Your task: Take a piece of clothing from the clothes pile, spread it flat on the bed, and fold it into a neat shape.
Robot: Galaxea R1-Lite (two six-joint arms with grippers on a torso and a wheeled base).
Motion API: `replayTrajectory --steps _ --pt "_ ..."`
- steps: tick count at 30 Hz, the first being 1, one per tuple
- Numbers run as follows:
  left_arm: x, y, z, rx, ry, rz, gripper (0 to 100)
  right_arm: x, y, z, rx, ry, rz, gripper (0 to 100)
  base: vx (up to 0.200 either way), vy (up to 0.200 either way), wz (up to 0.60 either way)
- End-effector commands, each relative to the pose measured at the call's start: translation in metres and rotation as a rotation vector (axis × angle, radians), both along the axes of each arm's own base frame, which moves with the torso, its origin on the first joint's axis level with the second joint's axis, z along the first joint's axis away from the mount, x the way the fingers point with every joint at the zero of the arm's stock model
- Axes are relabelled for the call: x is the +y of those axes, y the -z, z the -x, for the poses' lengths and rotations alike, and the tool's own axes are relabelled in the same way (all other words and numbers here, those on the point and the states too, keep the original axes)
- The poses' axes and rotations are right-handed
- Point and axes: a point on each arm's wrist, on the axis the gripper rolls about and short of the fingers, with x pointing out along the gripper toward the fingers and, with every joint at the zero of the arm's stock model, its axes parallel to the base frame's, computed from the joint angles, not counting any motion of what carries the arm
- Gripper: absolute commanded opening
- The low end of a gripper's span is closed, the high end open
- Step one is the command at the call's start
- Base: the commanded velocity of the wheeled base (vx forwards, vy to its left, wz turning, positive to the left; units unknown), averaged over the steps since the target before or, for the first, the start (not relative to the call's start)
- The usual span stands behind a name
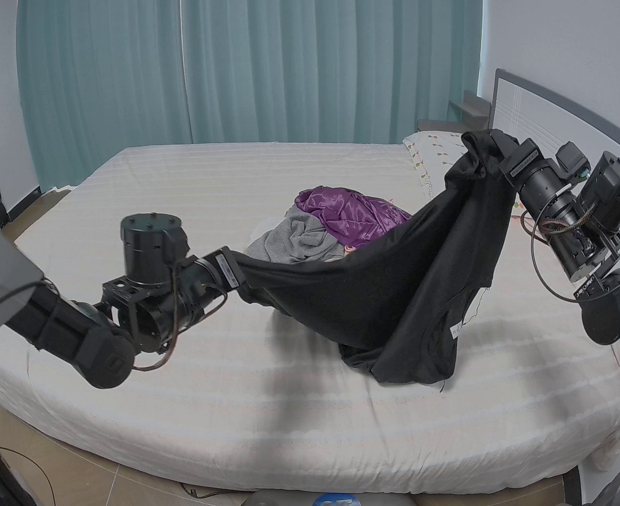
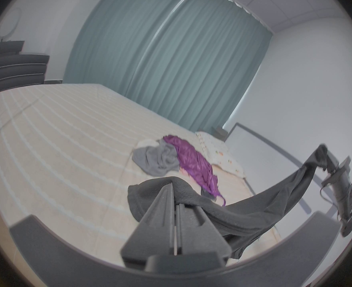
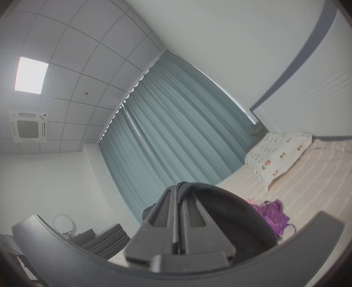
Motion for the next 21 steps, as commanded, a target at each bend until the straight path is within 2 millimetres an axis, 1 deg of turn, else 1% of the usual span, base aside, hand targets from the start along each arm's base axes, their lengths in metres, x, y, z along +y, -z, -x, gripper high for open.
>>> replayTrajectory --steps 1,3,4,5,6,7,10,12,13,14,17,18,21 --pt "0.017 -0.036 0.018 -0.092 -0.035 0.05 0 0.001 -0.009 0.003 -0.034 0.004 0.01 0 0.0 0.0 0.0" --pt "0.018 -0.035 0.018 -0.086 -0.036 0.054 0 0.004 0.013 0.001 0.039 -0.009 0.039 0 0.0 0.0 0.0" --pt "0.018 -0.035 0.018 -0.086 -0.036 0.054 0 0.004 0.013 0.001 0.039 -0.009 0.039 0 0.0 0.0 0.0" --pt "0.018 -0.028 0.019 -0.06 -0.041 0.068 0 0.005 0.038 -0.004 0.113 -0.024 0.065 0 0.0 0.0 0.0" --pt "0.018 -0.025 0.02 -0.046 -0.042 0.079 0 0.006 0.052 -0.006 0.157 -0.036 0.081 0 0.0 0.0 0.0" --pt "0.018 -0.024 0.021 -0.039 -0.041 0.083 0 0.007 0.059 -0.008 0.179 -0.041 0.087 0 0.0 0.0 0.0" --pt "0.018 -0.007 0.03 0.033 -0.008 0.096 0 0.01 0.093 -0.01 0.268 -0.077 0.09 0 0.0 0.0 0.0" --pt "0.019 0.002 0.033 0.074 -0.002 0.104 0 0.008 0.105 -0.008 0.291 -0.073 0.096 0 0.0 0.0 0.0" --pt "0.019 0.002 0.033 0.074 -0.002 0.104 0 0.008 0.106 -0.008 0.294 -0.073 0.097 0 0.0 0.0 0.0" --pt "0.02 0.01 0.037 0.108 -0.003 0.109 0 0.003 0.116 -0.004 0.322 -0.065 0.105 0 0.0 0.0 0.0" --pt "0.02 0.023 0.04 0.157 -0.002 0.106 0 -0.001 0.125 0.001 0.361 -0.056 0.113 0 0.0 0.0 0.0" --pt "0.02 0.023 0.04 0.157 -0.002 0.106 0 -0.001 0.125 0.001 0.361 -0.056 0.113 0 0.0 0.0 0.0" --pt "0.02 0.035 0.041 0.177 -0.009 0.12 0 -0.003 0.135 0.008 0.41 -0.052 0.123 0 0.0 0.0 0.0"
